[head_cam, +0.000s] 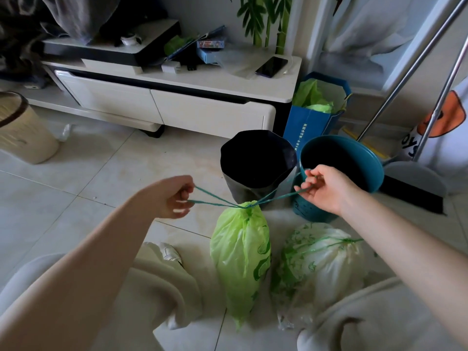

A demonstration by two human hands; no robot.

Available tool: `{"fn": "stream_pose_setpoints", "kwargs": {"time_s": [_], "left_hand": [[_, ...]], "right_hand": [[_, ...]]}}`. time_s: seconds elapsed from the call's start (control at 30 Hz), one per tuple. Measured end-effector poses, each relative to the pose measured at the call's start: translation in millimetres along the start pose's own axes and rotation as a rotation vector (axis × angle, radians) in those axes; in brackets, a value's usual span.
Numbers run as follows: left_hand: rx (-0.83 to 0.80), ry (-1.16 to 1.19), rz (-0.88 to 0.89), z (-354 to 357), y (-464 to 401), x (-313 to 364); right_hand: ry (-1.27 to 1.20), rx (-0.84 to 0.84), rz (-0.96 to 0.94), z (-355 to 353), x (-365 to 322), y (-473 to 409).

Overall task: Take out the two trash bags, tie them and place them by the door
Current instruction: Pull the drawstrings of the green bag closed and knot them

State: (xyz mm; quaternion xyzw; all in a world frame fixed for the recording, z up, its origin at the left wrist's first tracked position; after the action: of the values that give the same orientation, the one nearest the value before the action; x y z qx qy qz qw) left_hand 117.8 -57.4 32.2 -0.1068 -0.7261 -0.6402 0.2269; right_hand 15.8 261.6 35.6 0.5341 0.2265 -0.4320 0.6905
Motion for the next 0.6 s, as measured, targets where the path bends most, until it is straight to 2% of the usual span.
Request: {"fn": "stream_pose_setpoints", "kwargs": {"time_s": [0.13,0.27,0.33,0.47,0.6], "left_hand": [[-0.214,0.243,0.225,52.9,40.1,46.4],[-0.408,0.257,0.266,108.9,69.7,65.5],[-0.485,0.147,0.228,137.8,73.3,62.6],[-0.513,0.031,0.153,169.1,64.5,53.6],[-0.518,0.076,0.237,176.7,55.8,64.4]], "right_hand": [[0.119,-0.239,-0.187,43.0,-35.5,33.6],[0.385,-0.410,-0.439,75.4,-61.6,72.2],[0.536,-0.451,-0.553,87.1,-69.1,87.5],[0.680,-0.460,-0.681,98.3,-77.0,100.0],[0.726,-0.447,-0.697,95.3,-78.1,96.7]]}}
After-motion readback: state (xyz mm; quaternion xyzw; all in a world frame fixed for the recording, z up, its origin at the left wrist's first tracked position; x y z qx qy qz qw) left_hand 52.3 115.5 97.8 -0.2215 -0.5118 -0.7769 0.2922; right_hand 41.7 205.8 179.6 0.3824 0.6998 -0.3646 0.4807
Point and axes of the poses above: each hand's wrist, its own y-axis away from the middle knuckle, its own z-axis out of the palm, x = y × z, the point moved 10 cm from there along -y, towards the middle knuckle, and after that the axes turned 10 degrees about -z, right-handed, at the moved point
